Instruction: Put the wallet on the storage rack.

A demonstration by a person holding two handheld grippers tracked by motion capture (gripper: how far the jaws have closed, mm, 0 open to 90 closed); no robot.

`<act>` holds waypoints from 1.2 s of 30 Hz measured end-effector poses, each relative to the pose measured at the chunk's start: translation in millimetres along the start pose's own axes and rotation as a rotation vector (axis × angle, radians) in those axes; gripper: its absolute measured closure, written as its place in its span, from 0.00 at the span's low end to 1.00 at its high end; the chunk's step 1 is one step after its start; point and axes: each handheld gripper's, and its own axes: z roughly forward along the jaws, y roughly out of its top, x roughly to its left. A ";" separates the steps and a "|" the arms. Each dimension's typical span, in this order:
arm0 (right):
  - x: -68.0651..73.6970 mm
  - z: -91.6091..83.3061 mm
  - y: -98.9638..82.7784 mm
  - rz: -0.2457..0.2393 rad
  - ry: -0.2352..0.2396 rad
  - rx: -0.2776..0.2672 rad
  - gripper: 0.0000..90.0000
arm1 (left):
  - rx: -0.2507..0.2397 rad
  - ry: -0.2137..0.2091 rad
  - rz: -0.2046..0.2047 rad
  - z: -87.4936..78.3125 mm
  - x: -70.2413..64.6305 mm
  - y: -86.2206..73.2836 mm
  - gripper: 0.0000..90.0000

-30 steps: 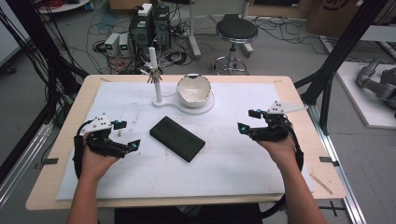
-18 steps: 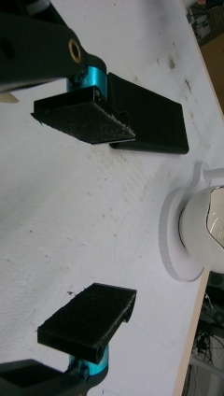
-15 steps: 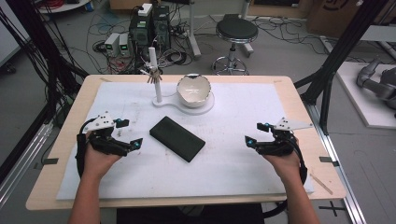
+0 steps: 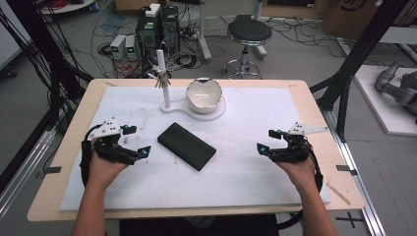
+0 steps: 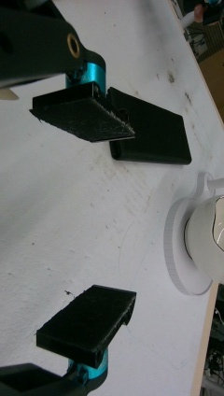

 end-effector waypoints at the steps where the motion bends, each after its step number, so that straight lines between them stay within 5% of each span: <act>1: -0.3 2.1 1.7 0.003 0.002 0.005 0.22 | 0.001 0.000 -0.004 0.4 -0.1 -0.6 0.04; 12: -3.2 49.5 19.7 -0.001 0.060 0.076 0.22 | 0.026 0.005 0.007 0.0 -5.4 -3.3 0.04; 24: 14.8 110.8 39.8 -0.047 0.104 0.165 0.22 | 0.009 0.016 -0.003 -7.0 -2.6 -4.8 0.04; 36: 32.5 165.2 35.4 -0.031 0.169 0.273 0.22 | -0.001 0.022 -0.009 -10.5 -0.1 -5.3 0.04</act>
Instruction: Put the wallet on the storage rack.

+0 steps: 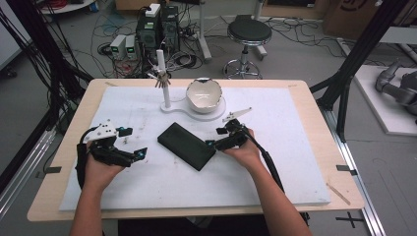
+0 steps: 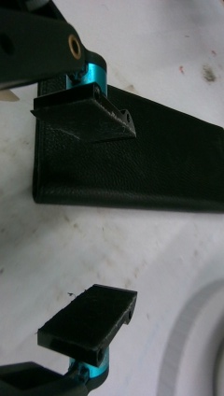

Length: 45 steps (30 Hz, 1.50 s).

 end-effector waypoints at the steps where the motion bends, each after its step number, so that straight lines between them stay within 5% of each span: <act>1: 0.4 4.3 -1.0 -0.001 0.006 0.006 0.22 | -0.002 0.000 0.000 -0.1 0.1 -0.1 0.04; 7: 5.9 25.4 -7.8 0.001 0.053 0.073 0.22 | 0.000 0.000 -0.003 0.0 0.2 -0.5 0.04; 12: 8.9 25.2 -7.9 -0.014 0.039 0.079 0.23 | 0.000 0.000 0.002 0.6 -1.0 0.4 0.04; 17: 12.3 25.6 -8.7 -0.021 0.109 0.085 0.45 | 0.004 0.000 0.004 1.7 -1.9 0.7 0.04; 27: 5.5 19.8 -9.3 0.021 0.123 0.045 0.84 | -0.002 0.004 0.005 -0.7 -1.3 0.8 0.04; 34: 12.2 16.4 -6.6 -0.038 0.092 0.032 0.92 | -0.008 0.002 -0.003 -2.2 -0.4 0.2 0.04; 45: 34.0 -25.2 7.8 -0.290 0.050 -0.029 0.94 | -0.007 -0.033 -0.004 1.4 -2.3 1.5 0.04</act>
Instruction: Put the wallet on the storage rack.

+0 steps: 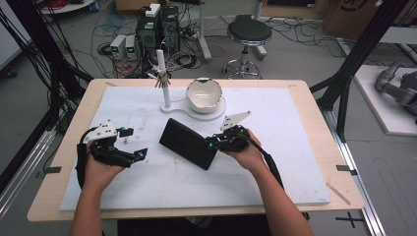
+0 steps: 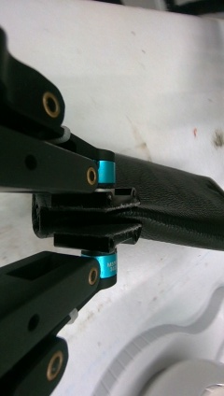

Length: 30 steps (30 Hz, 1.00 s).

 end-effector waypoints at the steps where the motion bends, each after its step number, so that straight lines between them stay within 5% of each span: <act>1: 1.3 -4.0 0.9 -0.025 0.004 -0.004 0.94 | -0.001 -0.009 -0.001 1.4 -1.2 0.6 0.04; 14: 21.6 -39.8 3.7 -0.198 0.071 -0.072 0.94 | 0.025 -0.112 0.001 23.5 -10.8 4.9 0.04; 20: 29.0 -47.9 7.0 -0.249 0.123 -0.108 0.94 | 0.044 -0.182 -0.002 39.9 -14.3 6.3 0.04; 24: 33.5 -49.9 9.0 -0.274 0.163 -0.122 0.94 | 0.064 -0.267 0.007 56.1 -19.2 6.7 0.05; 25: 32.8 -49.5 9.0 -0.275 0.166 -0.125 0.94 | 0.070 -0.310 0.019 58.5 -20.9 6.5 0.14; 26: 31.5 -49.3 8.4 -0.270 0.168 -0.119 0.94 | 0.069 -0.370 0.033 59.7 -21.7 5.9 0.35; 27: 29.6 -48.5 7.7 -0.264 0.162 -0.114 0.93 | 0.079 -0.387 0.039 60.5 -22.7 5.7 0.61; 30: 23.0 -48.0 3.6 -0.232 0.165 -0.105 0.93 | 0.083 -0.409 0.028 60.8 -23.7 5.7 0.72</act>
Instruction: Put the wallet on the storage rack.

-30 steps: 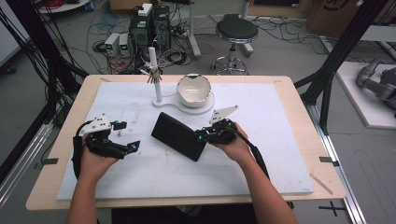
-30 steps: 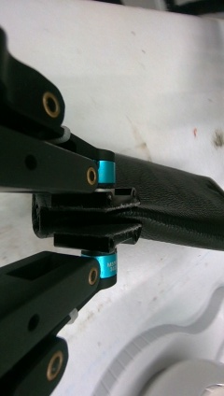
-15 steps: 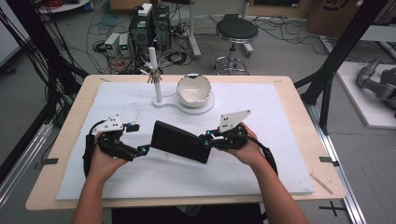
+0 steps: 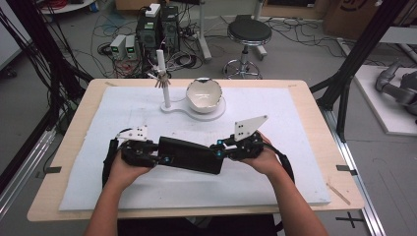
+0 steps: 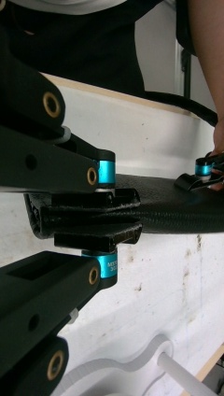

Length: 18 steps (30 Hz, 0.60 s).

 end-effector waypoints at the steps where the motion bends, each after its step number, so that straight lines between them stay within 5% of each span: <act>1: -1.2 -0.5 -1.1 0.009 0.002 0.000 0.93 | -0.016 -0.005 -0.001 -0.8 -0.7 0.3 0.75; 9: -4.9 -3.7 -3.4 0.048 0.001 -0.032 0.91 | -0.040 -0.014 0.022 -6.9 -11.5 7.5 0.84; 13: -4.6 -11.5 -4.2 0.103 -0.033 -0.074 0.75 | -0.020 0.007 0.043 -6.0 -21.0 17.7 0.85; 18: -0.9 -34.5 -8.7 0.148 -0.152 -0.130 0.53 | 0.010 0.065 0.044 -13.2 -25.8 29.8 0.85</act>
